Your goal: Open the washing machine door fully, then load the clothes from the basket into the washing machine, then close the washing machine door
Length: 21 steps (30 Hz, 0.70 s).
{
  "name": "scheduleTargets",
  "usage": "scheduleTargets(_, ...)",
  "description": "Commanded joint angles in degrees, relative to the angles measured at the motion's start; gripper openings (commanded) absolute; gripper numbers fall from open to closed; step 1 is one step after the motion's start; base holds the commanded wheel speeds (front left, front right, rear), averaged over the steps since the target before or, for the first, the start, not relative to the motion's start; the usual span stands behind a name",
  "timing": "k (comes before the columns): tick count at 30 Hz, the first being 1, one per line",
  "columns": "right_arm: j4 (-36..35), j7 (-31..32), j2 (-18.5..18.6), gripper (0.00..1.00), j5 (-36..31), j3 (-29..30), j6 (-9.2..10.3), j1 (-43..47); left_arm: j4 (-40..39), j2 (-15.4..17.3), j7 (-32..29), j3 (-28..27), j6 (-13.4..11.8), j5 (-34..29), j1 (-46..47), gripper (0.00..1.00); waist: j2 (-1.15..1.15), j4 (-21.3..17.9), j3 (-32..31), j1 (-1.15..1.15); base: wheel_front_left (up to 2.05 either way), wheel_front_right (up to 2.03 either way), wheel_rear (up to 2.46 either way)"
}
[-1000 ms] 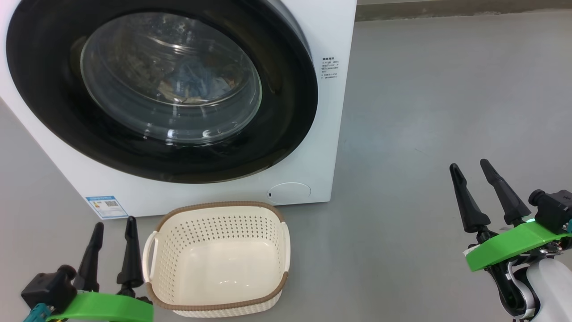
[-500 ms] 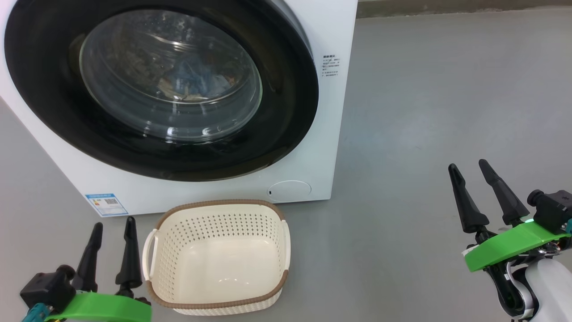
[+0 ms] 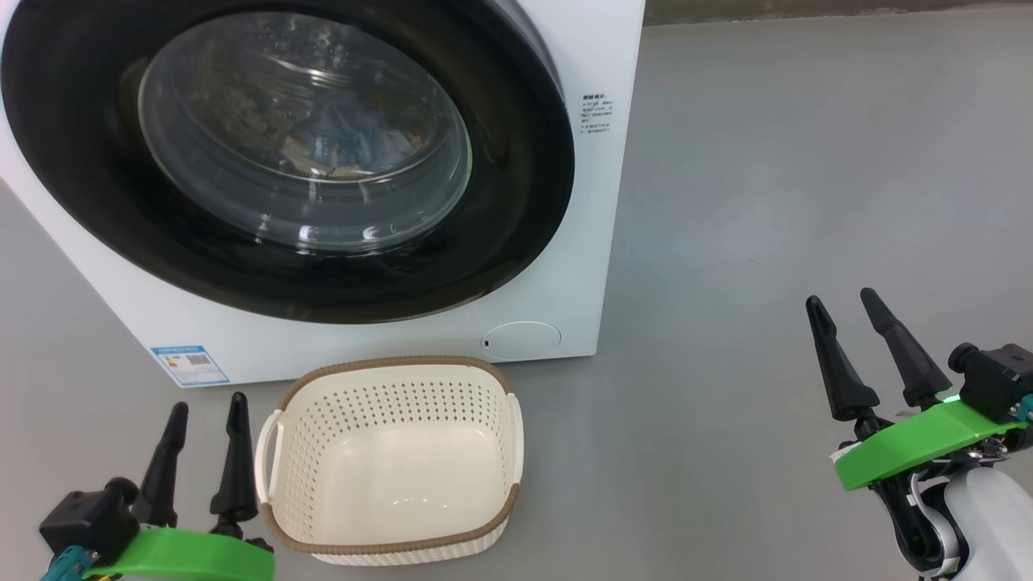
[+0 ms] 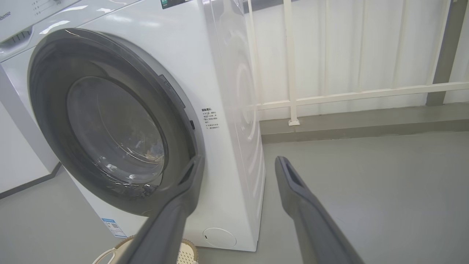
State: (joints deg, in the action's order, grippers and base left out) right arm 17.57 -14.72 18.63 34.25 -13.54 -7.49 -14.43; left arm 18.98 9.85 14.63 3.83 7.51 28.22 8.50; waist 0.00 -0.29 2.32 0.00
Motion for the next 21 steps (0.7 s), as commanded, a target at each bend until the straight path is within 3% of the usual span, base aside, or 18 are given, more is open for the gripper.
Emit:
scheduleTargets(1,-1.28,-0.28,0.76,1.0,-0.14,-0.61,0.0,0.17,-0.82,1.68,0.33,-1.62,-0.35,-0.25,2.05,1.0,0.0,0.0,0.1,0.0,0.0,0.0,0.0)
scheduleTargets(21,-1.14,-0.28,0.14,1.0,-0.18,-0.3,0.0,-0.06,-0.8,2.13,0.26,-1.06,-0.91,0.26,2.36,1.0,0.0,0.09,0.23,0.0,0.0,0.0,0.0)
